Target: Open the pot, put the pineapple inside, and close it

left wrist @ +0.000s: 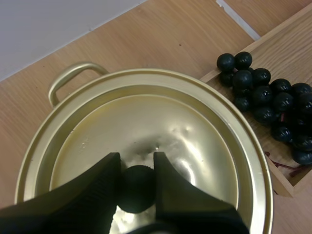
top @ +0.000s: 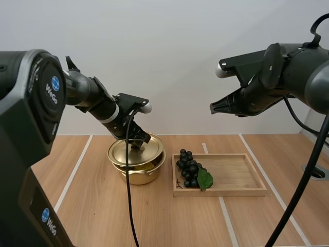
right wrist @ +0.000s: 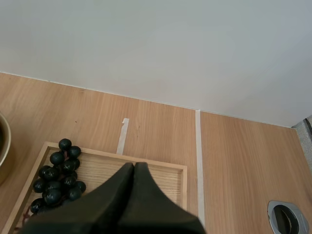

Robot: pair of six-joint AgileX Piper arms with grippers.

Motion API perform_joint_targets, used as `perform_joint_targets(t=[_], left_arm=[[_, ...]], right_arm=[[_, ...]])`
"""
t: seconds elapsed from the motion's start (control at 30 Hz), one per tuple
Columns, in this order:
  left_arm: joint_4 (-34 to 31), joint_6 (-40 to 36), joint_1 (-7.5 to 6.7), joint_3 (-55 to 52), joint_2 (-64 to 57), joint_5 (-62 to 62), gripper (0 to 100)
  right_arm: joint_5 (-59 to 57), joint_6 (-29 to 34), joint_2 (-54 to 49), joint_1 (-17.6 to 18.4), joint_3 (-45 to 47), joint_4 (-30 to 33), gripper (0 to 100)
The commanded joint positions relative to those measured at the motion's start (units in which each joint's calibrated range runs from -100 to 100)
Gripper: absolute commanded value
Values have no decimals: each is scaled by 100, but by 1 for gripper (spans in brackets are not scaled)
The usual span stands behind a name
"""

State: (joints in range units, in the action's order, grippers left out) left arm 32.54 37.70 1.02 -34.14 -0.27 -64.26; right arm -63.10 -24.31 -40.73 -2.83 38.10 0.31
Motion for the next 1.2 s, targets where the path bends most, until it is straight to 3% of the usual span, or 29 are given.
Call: perform_joint_targets(t=[0.0,0.73,0.83,1.03,1.1,1.17], left_arm=[[129,46,-16,6,37,-2,0],[154,123,-16,6,449,-122,2],[154,123,-16,6,449,-122,20],[175,123,-16,6,449,-160,76],[175,123,-16,6,449,-241,84],[175,123,-16,6,449,-279,85]], right_arm=[[166,51,-75,-30,9,40,0],[184,51,-75,-30,9,40,0],[184,51,-75,-30,9,40,0],[184,51,-75,-30,9,40,0],[184,51,-75,-30,9,40,0],[184,51,-75,-30,9,40,0]])
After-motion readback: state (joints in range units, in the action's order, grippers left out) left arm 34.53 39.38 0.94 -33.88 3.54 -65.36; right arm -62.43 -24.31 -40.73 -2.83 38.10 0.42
